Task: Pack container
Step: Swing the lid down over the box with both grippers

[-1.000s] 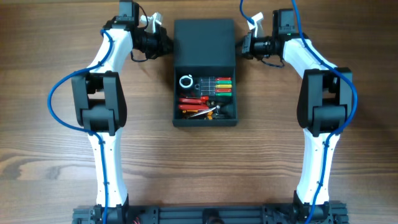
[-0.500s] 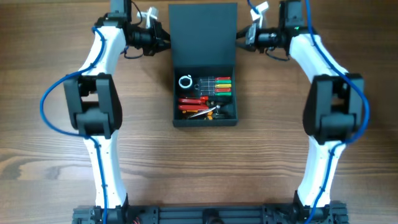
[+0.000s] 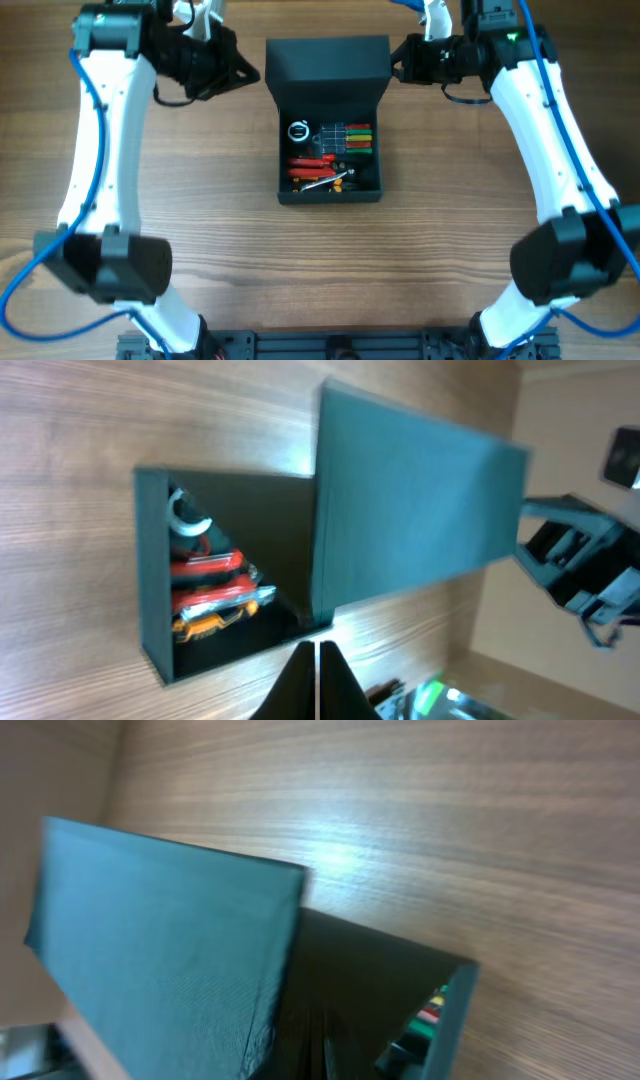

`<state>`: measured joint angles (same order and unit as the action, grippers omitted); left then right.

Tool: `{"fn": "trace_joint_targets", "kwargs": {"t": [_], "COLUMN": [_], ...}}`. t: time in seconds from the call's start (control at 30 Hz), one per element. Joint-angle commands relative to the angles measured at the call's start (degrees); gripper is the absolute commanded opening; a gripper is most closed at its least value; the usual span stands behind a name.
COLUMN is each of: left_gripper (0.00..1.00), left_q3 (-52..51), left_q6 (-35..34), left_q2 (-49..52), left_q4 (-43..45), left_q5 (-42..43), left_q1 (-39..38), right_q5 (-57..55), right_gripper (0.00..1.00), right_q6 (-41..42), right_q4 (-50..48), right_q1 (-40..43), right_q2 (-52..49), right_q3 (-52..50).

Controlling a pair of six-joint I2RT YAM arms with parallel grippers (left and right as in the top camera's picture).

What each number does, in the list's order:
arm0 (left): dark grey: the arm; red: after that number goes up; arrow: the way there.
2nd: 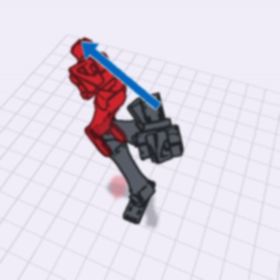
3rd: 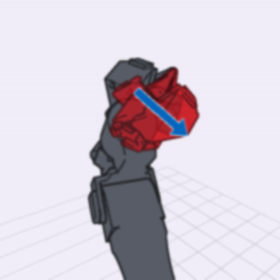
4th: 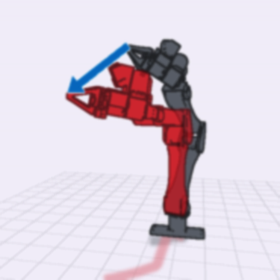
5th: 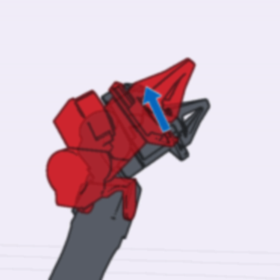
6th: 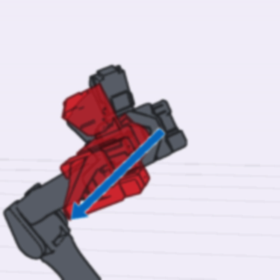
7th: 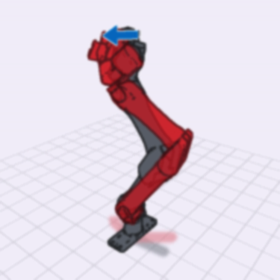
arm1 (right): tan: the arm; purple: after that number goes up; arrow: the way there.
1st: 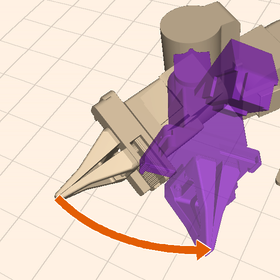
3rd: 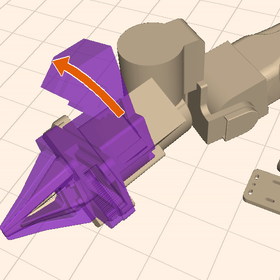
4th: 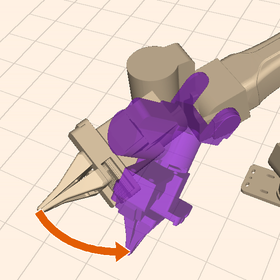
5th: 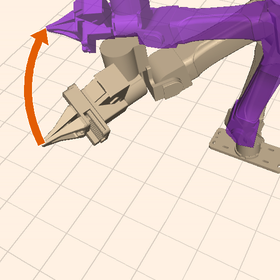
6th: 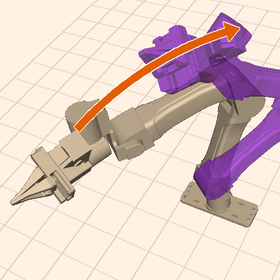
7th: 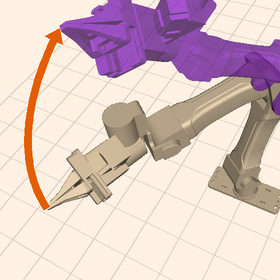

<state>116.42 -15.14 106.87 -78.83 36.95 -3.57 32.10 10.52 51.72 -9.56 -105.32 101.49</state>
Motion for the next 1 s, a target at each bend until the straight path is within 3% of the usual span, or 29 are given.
{"fn": "trace_joint_targets", "kwargs": {"t": [0.0, 0.3, 0.53, 0.73, 0.8, 0.87, 0.97], "left_gripper": [0.04, 0.04, 0.05, 0.23, 0.43, 0.55, 0.49], "left_q3": [0.11, 0.11, 0.11, 0.11, 0.11, 0.11, 0.00], "left_q6": [1.84, -0.96, -0.98, -0.07, -0.07, -0.07, 2.89], "left_q2": [-7.69, -20.79, -23.08, -22.86, -22.86, -22.86, -22.01], "left_q4": [-1.86, -0.63, 0.98, 1.31, 1.40, 1.22, 0.76], "left_q5": [-7.78, -17.70, -25.70, -46.29, -52.96, -54.58, -50.03], "left_q1": [-1.25, -1.42, -1.42, -1.40, -1.40, -1.40, -1.42], "right_q5": [-12.96, -33.90, -34.91, -35.76, -35.74, -35.30, -32.28], "right_gripper": [0.04, 0.04, 0.04, 0.04, 0.04, 0.04, 0.04], "right_q6": [-1.77, -2.91, -2.49, -1.36, -1.36, -1.38, -1.31], "right_q4": [0.00, 3.26, 3.61, 3.69, 4.04, 4.87, 7.80], "right_q1": [-3.52, -5.38, -5.38, -5.38, -5.38, -5.38, -5.38], "right_q2": [9.97, 24.13, 24.98, 24.96, 24.96, 24.96, 24.46], "right_q3": [0.07, 0.07, 0.07, 0.07, 0.07, 0.07, 0.07]}}
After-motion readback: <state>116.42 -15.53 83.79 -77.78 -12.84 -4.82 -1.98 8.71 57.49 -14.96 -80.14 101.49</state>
